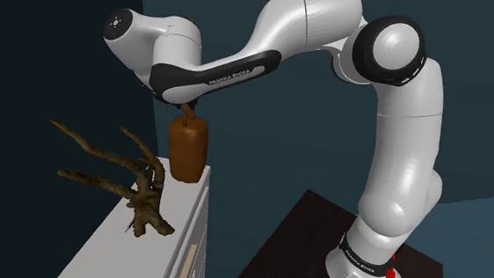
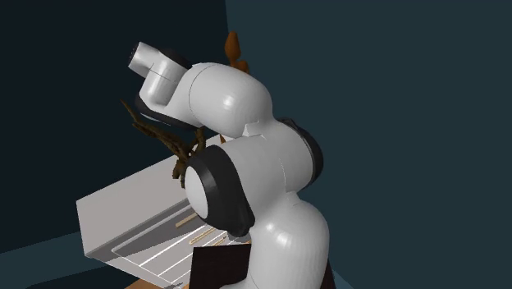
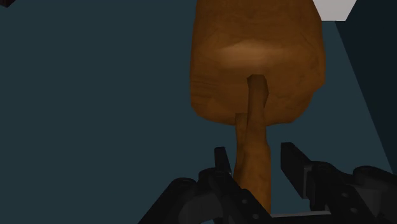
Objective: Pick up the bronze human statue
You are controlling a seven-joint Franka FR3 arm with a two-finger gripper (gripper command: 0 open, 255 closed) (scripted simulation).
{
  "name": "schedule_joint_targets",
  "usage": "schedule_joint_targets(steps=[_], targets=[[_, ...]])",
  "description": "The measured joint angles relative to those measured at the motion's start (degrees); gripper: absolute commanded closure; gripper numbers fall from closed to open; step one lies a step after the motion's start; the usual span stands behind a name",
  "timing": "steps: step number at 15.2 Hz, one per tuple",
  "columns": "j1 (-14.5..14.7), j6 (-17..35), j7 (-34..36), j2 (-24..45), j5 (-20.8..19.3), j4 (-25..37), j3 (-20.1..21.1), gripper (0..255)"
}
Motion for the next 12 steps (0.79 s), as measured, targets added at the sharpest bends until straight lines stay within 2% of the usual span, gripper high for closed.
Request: schedule_joint_targets(steps=[5, 12], targets=[[-0.1, -0.8, -1.0, -0.3, 0.5, 0.7, 0.1, 255], [0.6, -3.9, -4.2, -1.1, 1.3, 4.8, 0.4, 255]])
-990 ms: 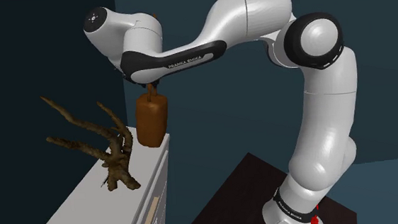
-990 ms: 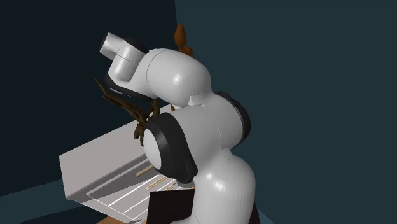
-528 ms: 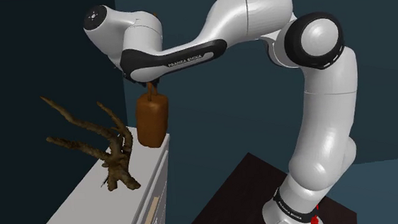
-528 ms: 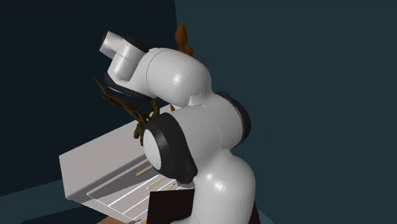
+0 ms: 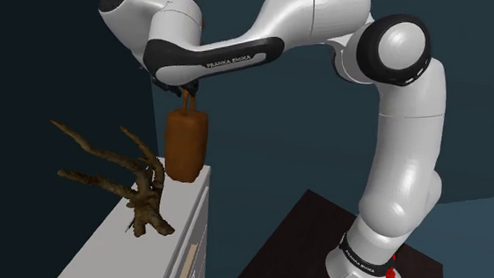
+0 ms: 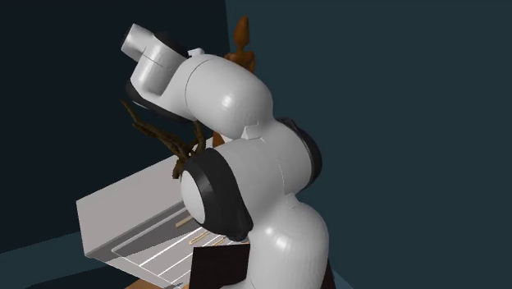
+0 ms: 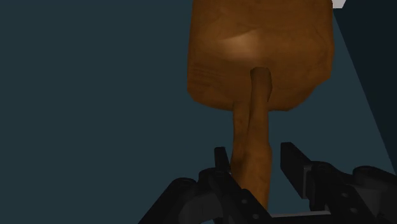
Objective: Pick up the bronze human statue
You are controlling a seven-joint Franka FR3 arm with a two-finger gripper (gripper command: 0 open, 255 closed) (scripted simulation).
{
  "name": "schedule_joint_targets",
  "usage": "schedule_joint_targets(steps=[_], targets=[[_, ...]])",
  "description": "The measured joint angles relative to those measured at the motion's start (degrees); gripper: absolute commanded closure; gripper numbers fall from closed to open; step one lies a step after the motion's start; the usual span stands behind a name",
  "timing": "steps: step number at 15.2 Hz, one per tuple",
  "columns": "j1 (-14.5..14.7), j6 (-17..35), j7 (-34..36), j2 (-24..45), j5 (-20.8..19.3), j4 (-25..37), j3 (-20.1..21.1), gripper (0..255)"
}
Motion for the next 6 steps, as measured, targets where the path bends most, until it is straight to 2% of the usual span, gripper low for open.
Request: schedule_joint_targets(steps=[6], targets=[[0.9, -2.9, -2.6, -0.3, 0.3, 3.7, 0.2, 255]])
